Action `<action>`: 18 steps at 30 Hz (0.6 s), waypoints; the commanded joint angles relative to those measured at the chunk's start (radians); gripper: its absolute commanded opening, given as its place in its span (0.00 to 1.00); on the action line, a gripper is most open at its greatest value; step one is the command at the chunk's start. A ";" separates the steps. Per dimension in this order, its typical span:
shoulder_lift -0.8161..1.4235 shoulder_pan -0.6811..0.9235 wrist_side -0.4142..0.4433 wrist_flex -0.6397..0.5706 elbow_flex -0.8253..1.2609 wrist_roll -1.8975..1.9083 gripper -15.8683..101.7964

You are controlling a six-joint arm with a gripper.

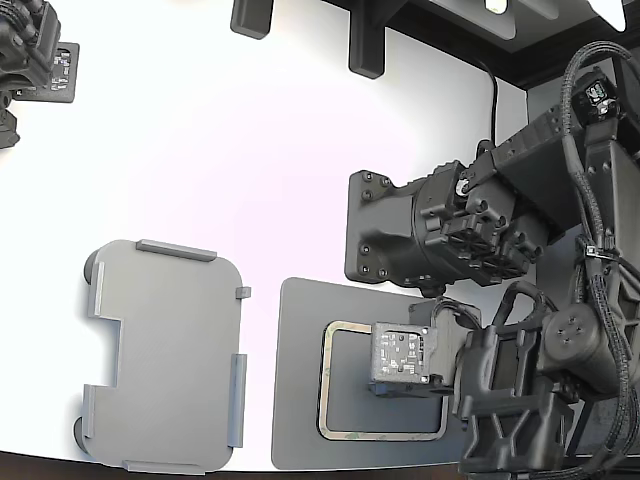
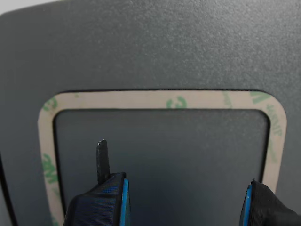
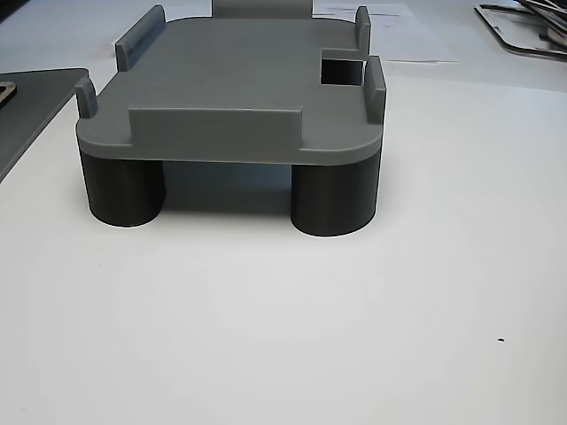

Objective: Move top rectangular frame to the holder.

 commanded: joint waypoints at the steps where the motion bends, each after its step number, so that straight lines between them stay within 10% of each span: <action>1: 0.040 -0.002 -0.017 0.002 0.034 0.005 0.98; 18: 0.166 0.014 -0.017 -0.064 0.256 0.018 0.98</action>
